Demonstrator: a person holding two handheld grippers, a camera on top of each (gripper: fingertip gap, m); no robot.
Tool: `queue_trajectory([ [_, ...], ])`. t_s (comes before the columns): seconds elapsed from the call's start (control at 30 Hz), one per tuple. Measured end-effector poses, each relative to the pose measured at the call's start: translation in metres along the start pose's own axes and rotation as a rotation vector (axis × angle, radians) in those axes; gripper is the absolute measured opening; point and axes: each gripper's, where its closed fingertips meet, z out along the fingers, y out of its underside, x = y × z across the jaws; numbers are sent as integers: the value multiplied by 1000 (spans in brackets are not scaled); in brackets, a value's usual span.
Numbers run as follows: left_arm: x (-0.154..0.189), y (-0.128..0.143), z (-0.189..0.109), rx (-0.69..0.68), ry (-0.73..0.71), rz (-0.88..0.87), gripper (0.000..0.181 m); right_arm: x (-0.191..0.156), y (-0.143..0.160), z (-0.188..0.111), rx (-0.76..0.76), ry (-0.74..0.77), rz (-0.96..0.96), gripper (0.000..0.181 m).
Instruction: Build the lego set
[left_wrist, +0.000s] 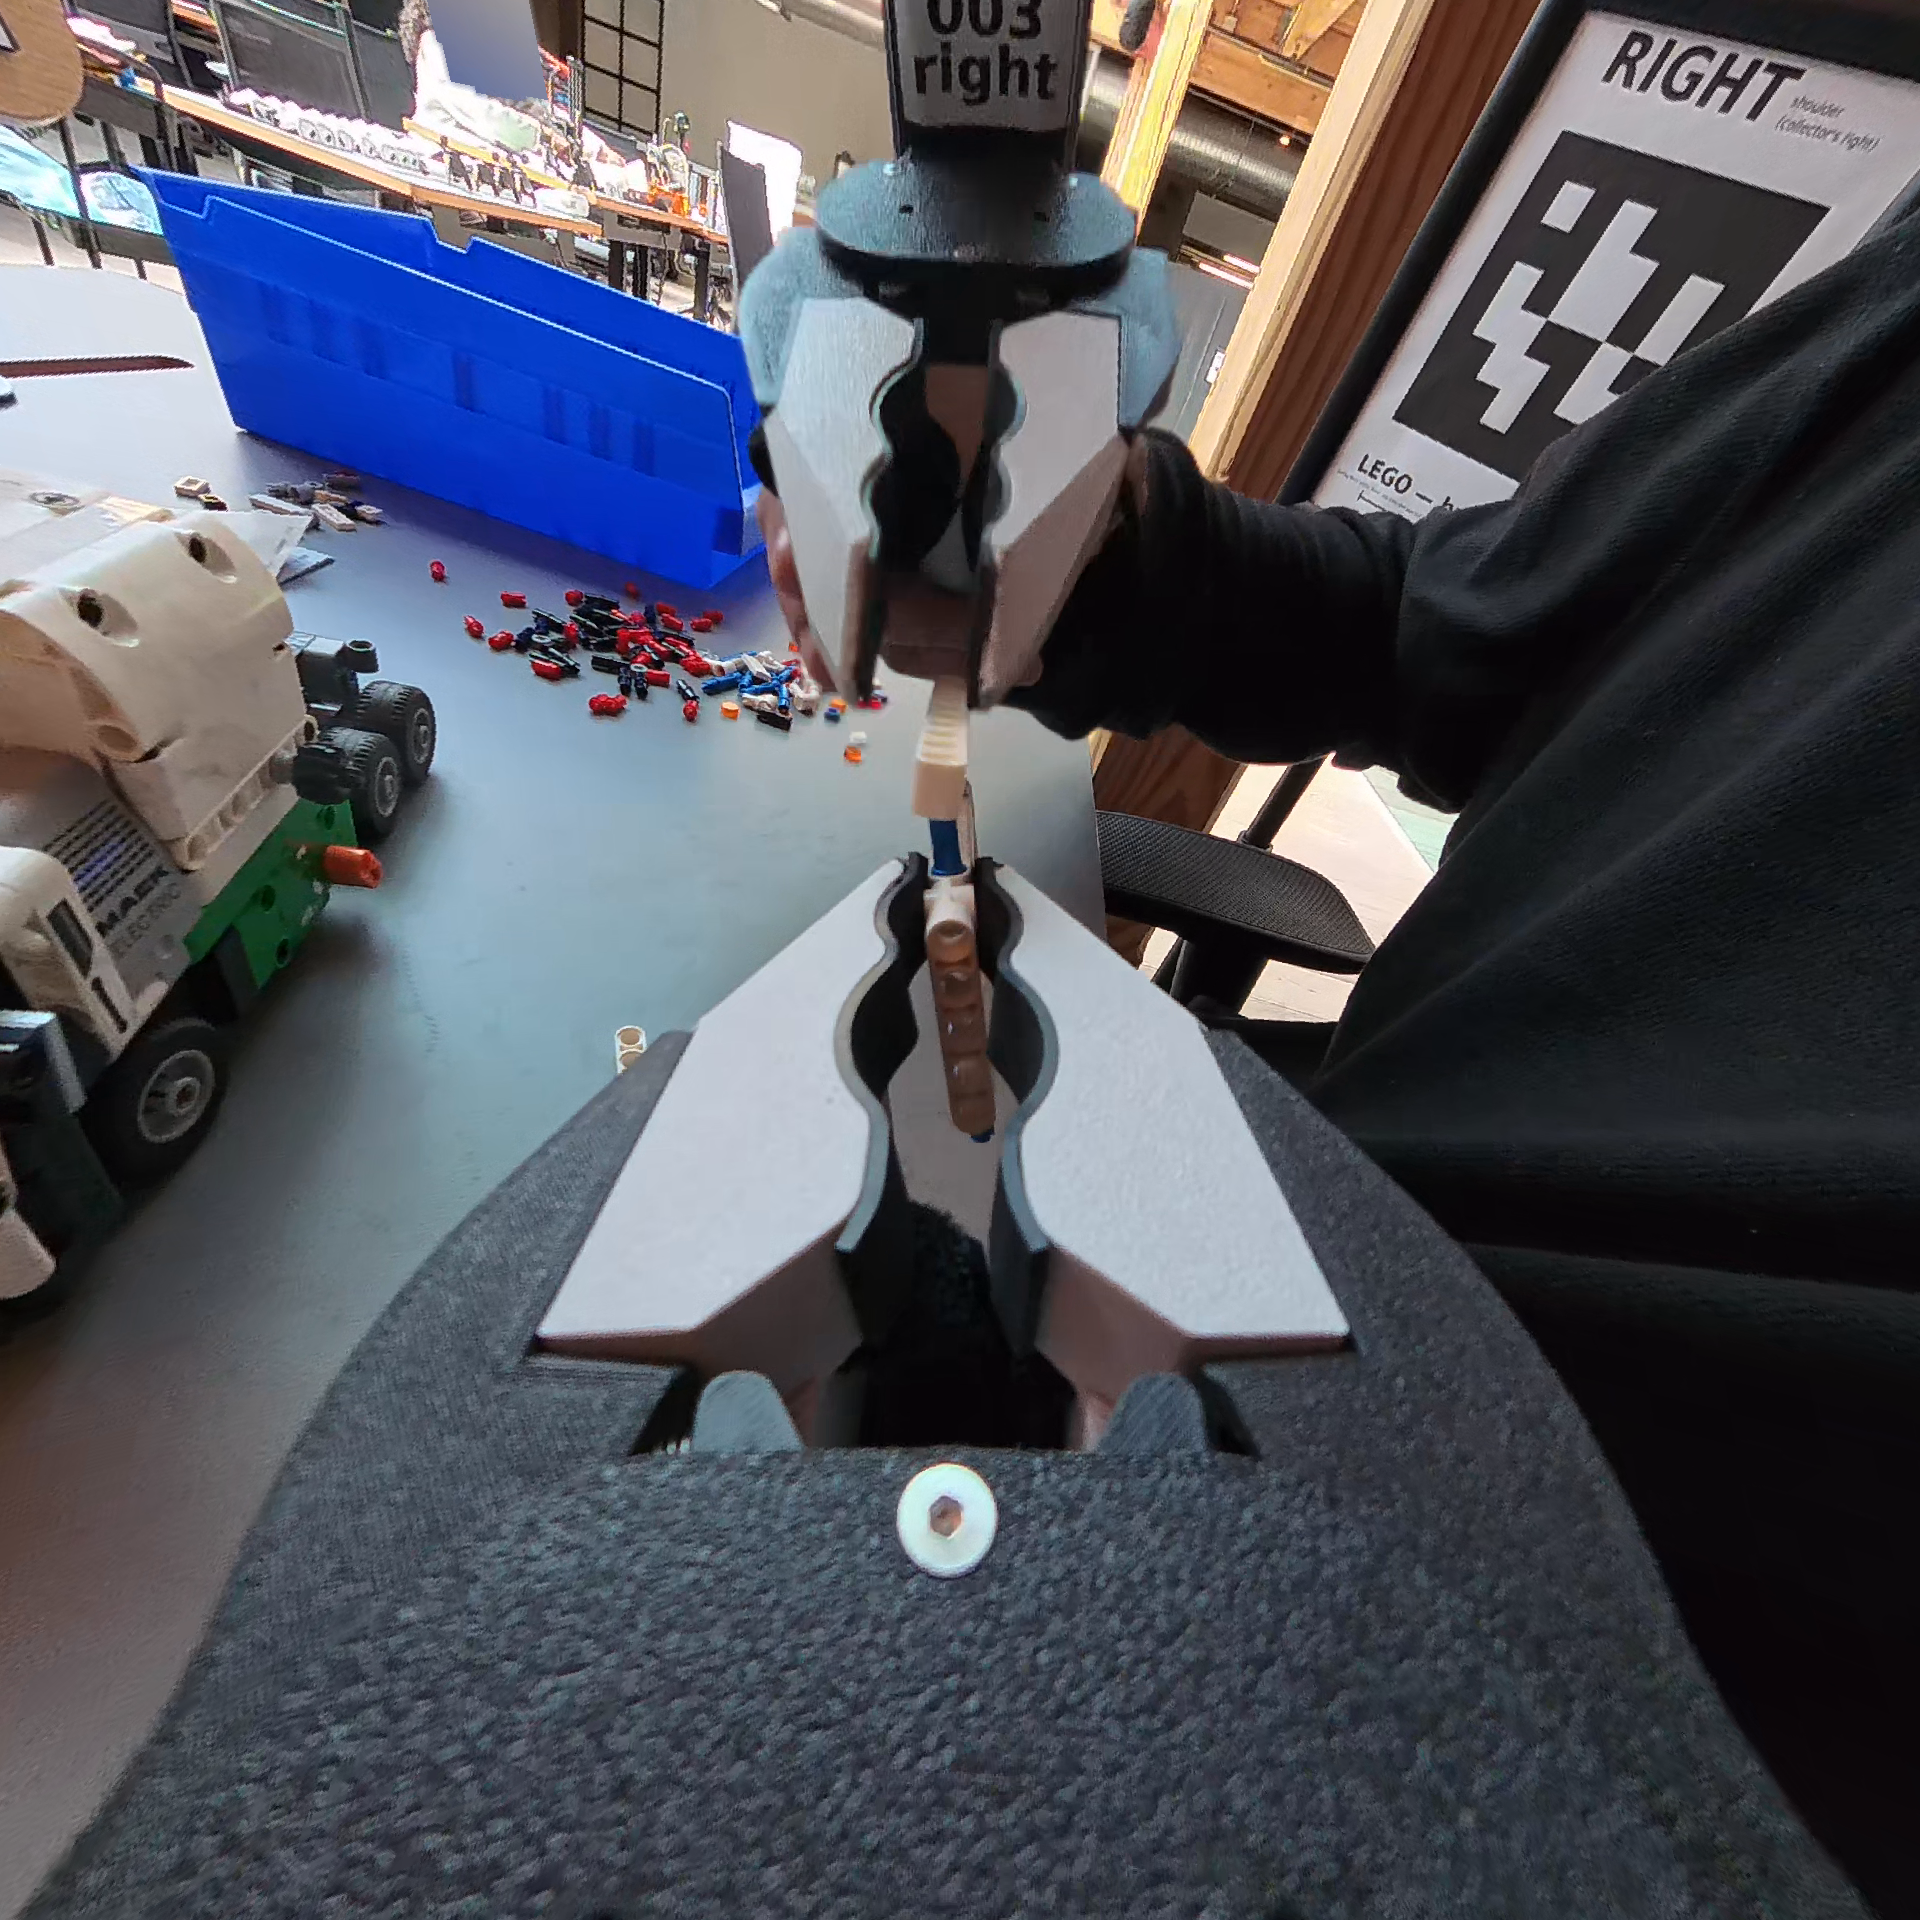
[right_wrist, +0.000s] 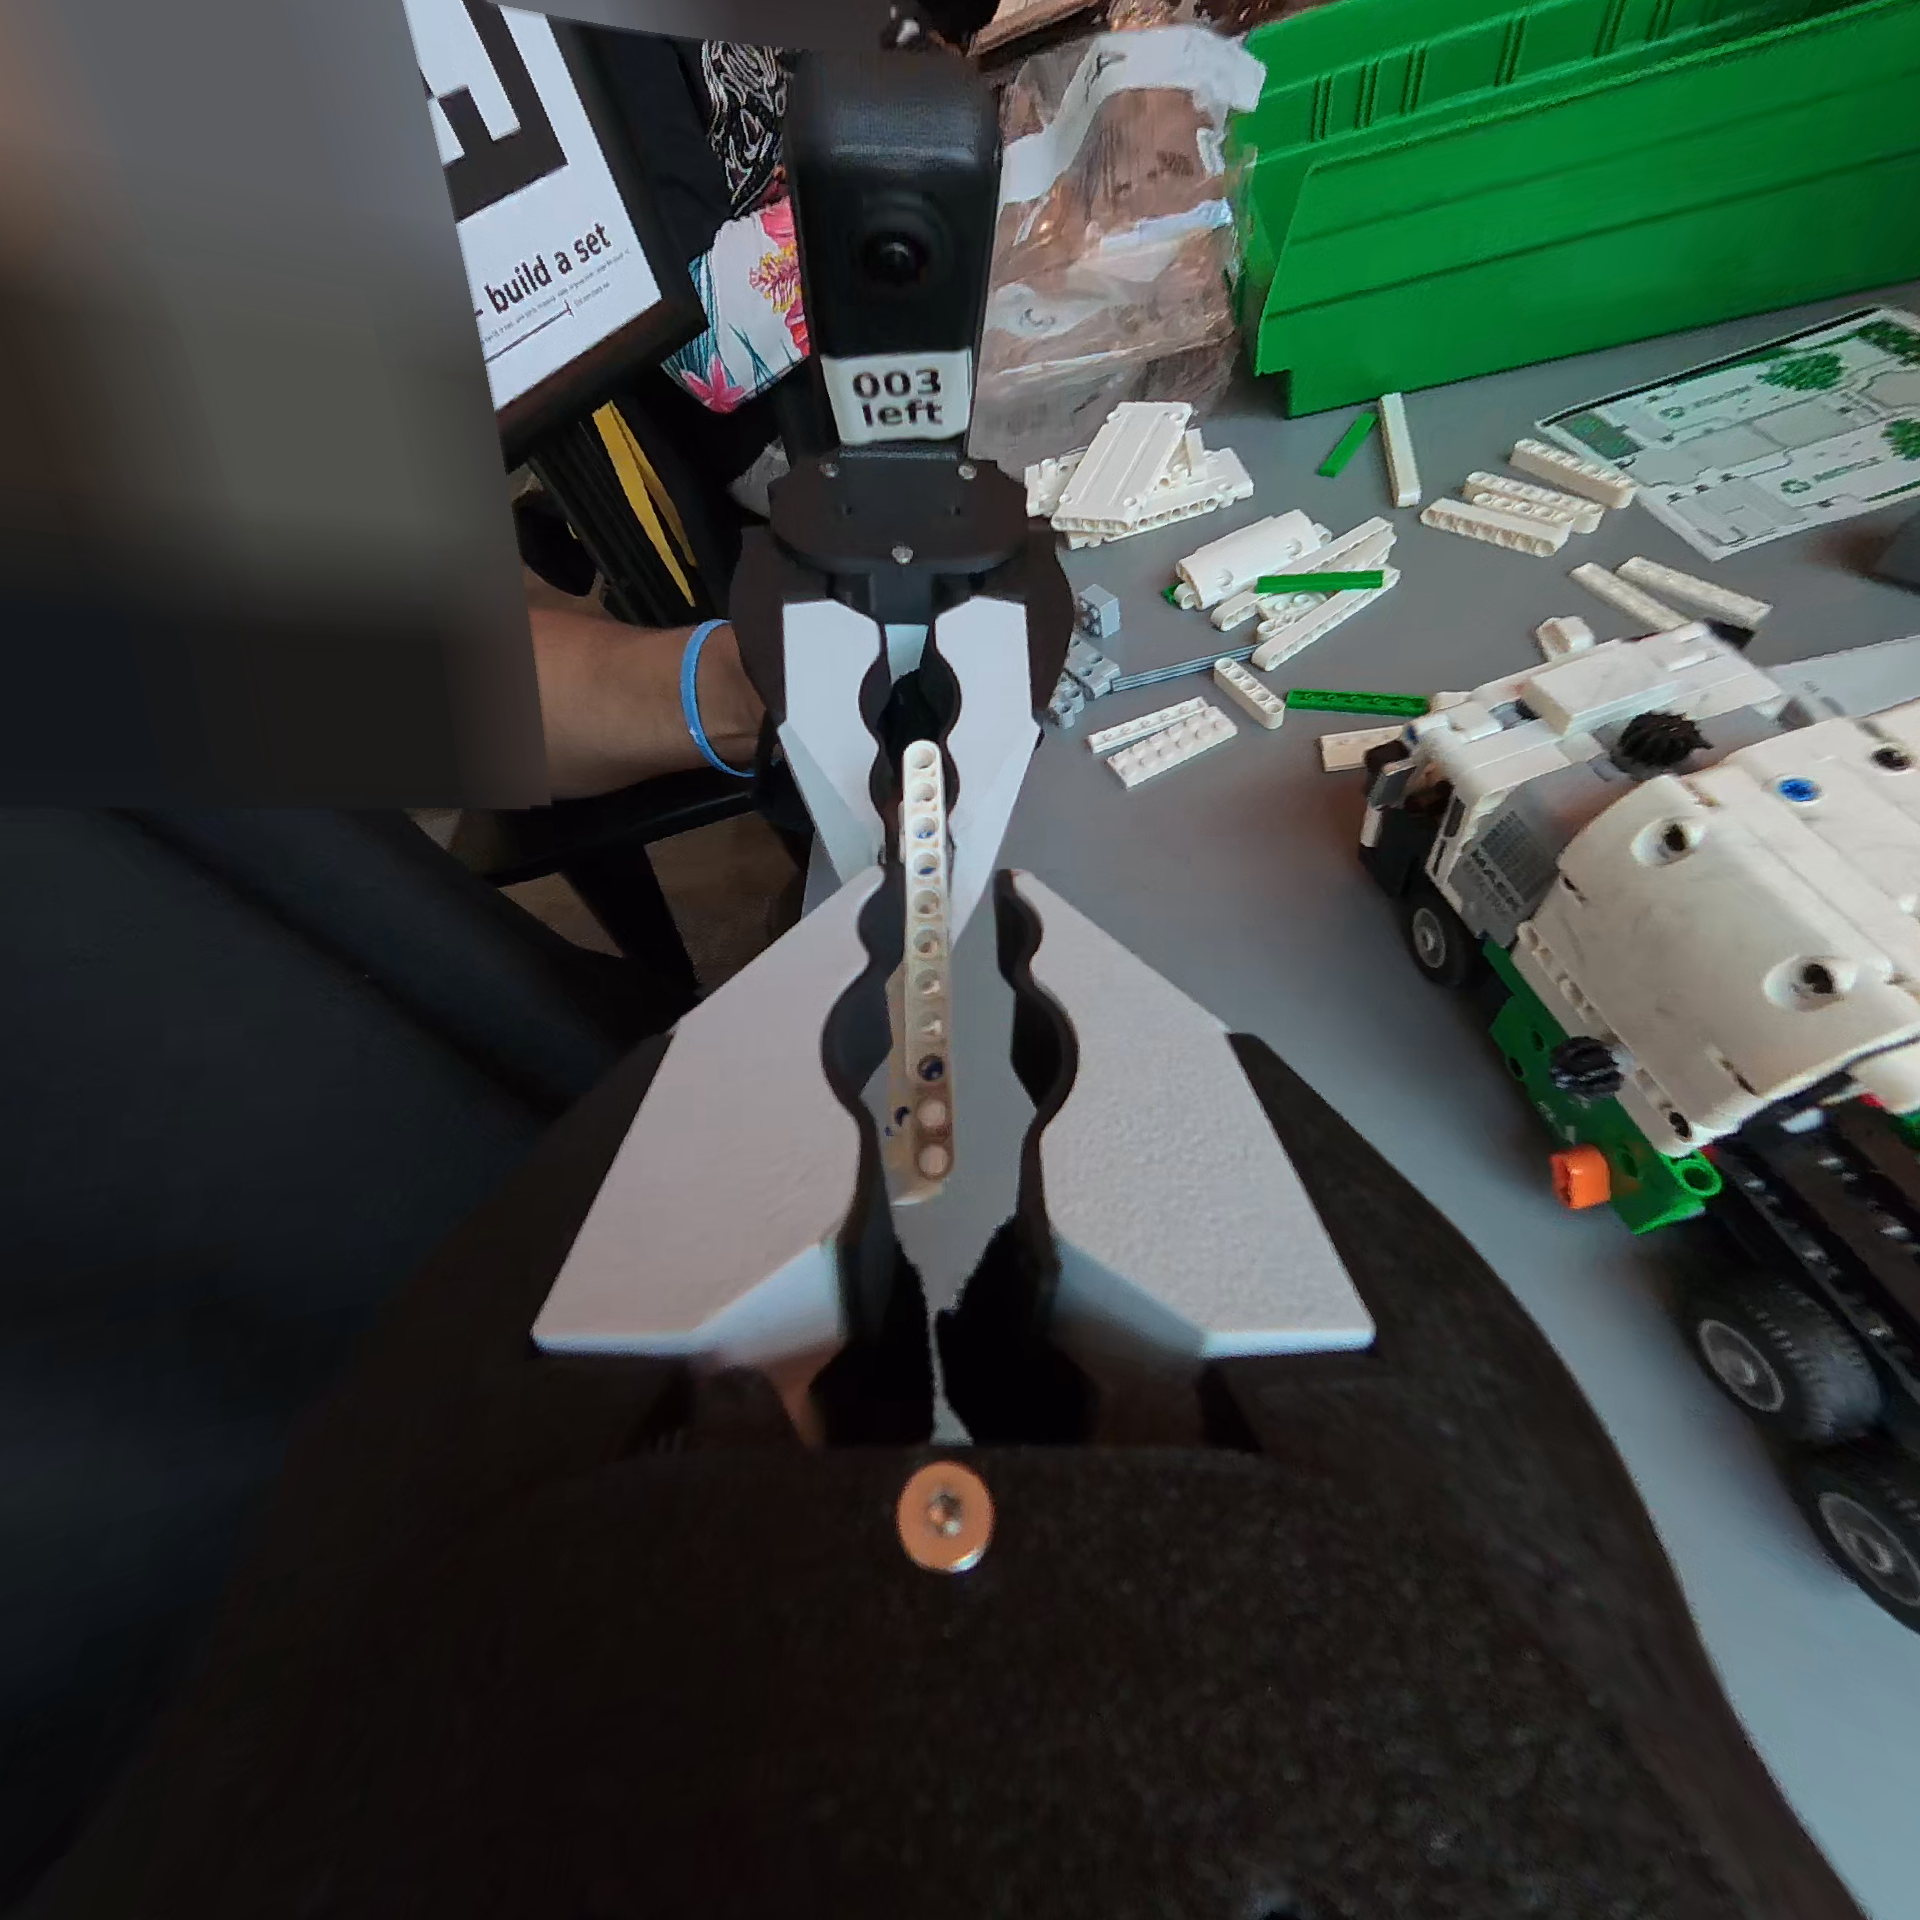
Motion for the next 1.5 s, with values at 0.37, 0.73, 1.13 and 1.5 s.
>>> queue_trajectory([
  [0.37,-1,0,0,5,-14,6,6,-2,25,-28,-183,12,-73,17],
  [0.73,0,-2,0,17,-53,73,6,-4,31,-19,-189,-42,9,6],
  [1.13,2,-15,-8,120,-12,8,6,-9,41,-7,-136,-160,49,7],
  [1.5,-6,-30,-22,247,0,-106,6,-8,27,7,136,-159,185,7],
])
